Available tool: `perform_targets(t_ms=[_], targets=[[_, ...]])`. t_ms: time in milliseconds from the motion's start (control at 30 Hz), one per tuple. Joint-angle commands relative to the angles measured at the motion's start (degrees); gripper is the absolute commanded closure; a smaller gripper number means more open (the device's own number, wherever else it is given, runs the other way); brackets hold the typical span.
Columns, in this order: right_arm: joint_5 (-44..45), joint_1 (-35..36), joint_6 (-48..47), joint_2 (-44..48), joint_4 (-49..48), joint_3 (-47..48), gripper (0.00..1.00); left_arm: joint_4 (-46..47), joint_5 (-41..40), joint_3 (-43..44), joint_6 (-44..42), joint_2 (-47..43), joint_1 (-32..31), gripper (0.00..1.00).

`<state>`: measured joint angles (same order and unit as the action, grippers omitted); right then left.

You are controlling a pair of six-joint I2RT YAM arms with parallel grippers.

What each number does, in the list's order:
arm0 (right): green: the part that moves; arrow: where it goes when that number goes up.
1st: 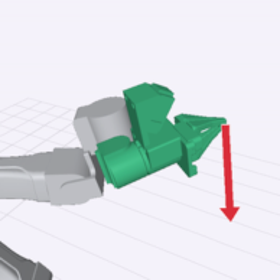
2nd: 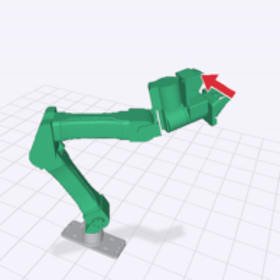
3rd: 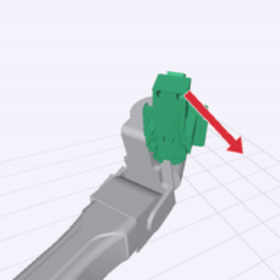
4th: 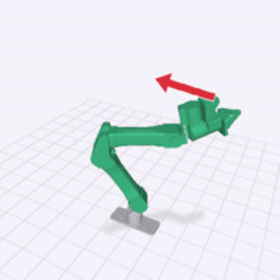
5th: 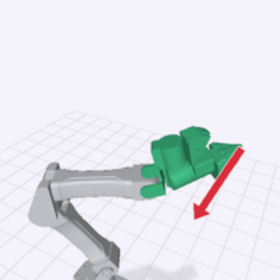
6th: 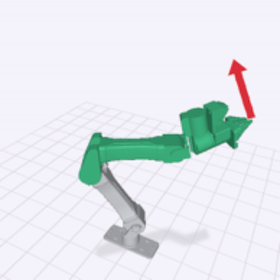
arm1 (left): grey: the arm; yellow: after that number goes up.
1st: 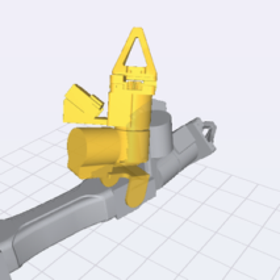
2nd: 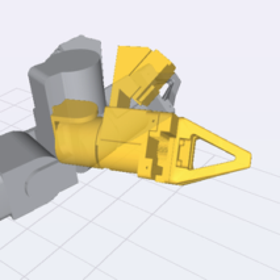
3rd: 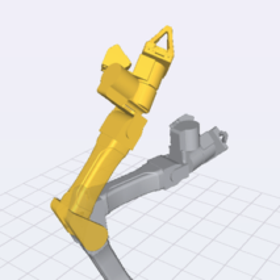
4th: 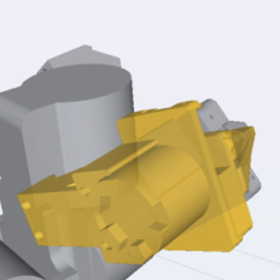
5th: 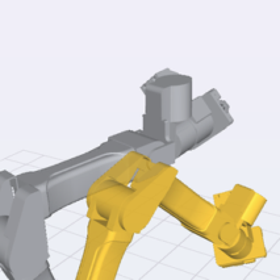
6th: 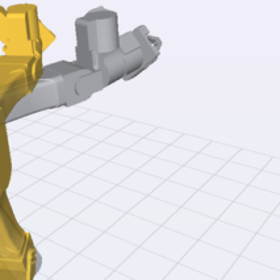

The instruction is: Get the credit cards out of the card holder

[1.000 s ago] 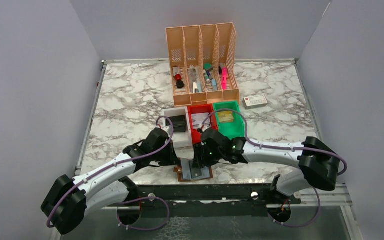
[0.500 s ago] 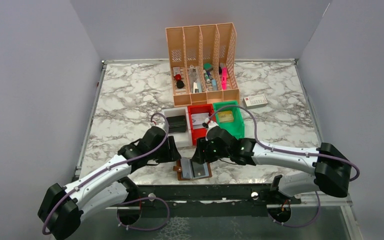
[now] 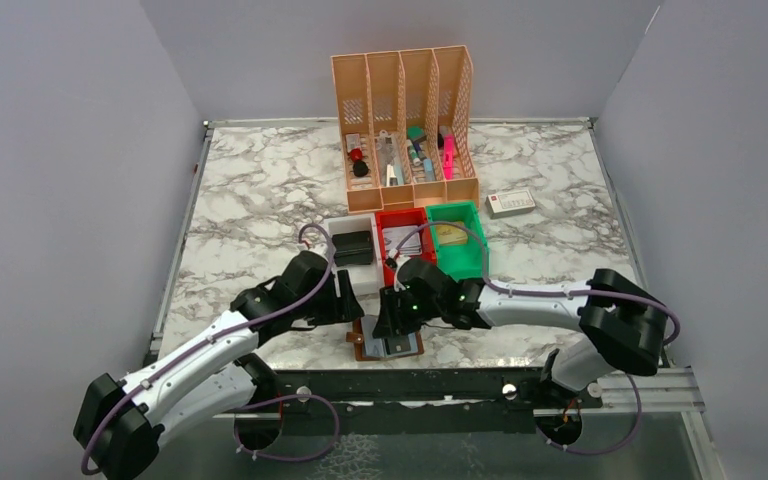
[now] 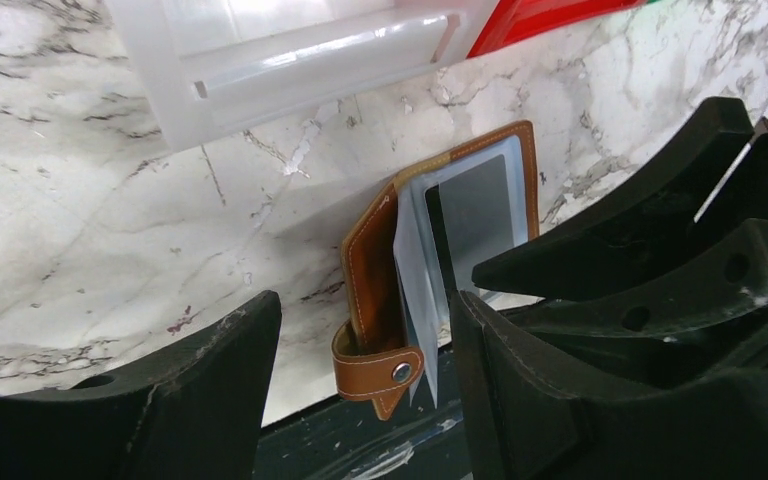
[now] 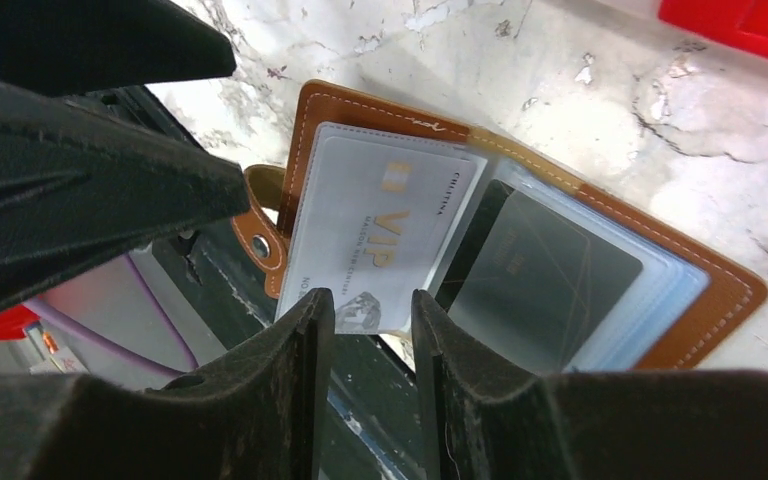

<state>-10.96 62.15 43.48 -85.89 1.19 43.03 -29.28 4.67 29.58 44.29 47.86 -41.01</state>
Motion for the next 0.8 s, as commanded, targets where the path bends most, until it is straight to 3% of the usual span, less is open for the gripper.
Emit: perform_targets(t_ms=[0, 267, 567, 767], targets=[[-5.67, 0.16, -0.07, -3.33, -4.86, -0.16, 0.62, 1.19, 5.64, 1.22, -1.59, 2.48, -0.3, 0.34], [-8.09, 0.22, -0.74, -10.11, -4.22, 1.99, 0.64, 2.79, 7.46, -0.85, -0.58, 3.91, -0.38, 0.34], [-3.19, 0.17, 0.82, -9.54, -1.54, 1.44, 0.6, 4.26, 8.1, -3.37, 1.4, 7.54, -1.33, 0.42], [0.31, 0.16, 2.29, -8.15, -0.5, 0.86, 0.59, 5.81, 7.29, -4.39, 2.11, 8.54, -1.85, 0.63]])
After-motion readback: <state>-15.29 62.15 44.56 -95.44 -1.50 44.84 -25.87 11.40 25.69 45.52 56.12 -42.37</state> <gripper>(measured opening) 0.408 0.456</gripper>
